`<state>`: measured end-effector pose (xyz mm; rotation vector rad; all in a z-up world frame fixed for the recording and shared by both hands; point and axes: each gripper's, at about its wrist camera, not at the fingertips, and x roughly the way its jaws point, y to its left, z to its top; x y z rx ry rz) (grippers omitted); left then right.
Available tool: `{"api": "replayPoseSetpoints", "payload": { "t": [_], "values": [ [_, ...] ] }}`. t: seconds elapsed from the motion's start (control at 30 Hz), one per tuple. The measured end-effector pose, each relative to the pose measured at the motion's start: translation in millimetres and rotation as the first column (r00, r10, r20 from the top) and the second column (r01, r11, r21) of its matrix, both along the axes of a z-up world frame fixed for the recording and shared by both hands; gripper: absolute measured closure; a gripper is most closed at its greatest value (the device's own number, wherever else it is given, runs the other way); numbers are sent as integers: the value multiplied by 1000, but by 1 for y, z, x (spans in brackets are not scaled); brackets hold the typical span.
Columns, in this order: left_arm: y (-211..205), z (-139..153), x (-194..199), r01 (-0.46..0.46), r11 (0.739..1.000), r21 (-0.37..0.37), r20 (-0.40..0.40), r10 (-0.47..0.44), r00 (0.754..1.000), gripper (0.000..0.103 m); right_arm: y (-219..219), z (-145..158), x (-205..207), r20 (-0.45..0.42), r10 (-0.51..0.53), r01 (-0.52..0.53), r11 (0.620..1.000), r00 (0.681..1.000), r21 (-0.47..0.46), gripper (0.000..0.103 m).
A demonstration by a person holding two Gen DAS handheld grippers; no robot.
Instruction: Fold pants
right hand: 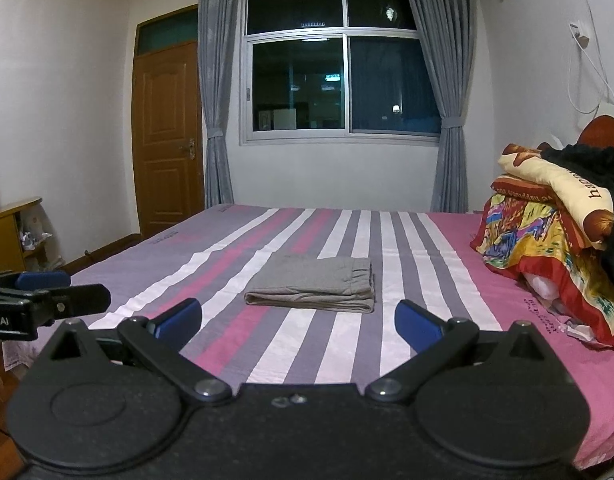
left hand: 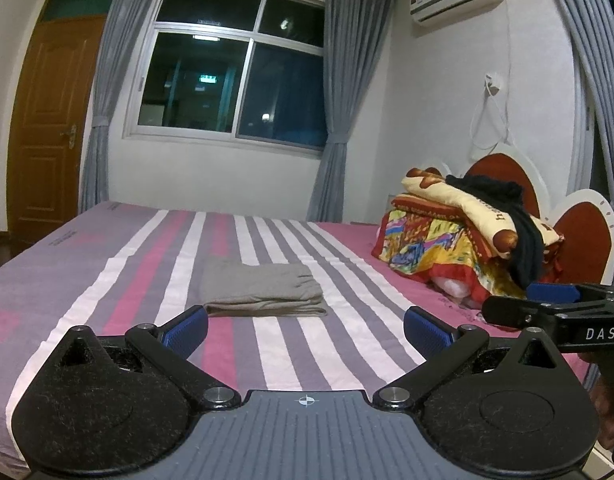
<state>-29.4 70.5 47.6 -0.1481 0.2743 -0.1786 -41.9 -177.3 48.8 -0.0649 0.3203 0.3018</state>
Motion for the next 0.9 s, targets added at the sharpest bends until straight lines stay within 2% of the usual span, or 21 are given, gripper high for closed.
{"api": "replayPoseSetpoints", "payload": {
  "t": [0.9],
  "values": [
    [-2,3,0,1,1000,2,6,-1,1000,0,-2,9,-1,4,-2,2,1000,1000,22,0]
  ]
}}
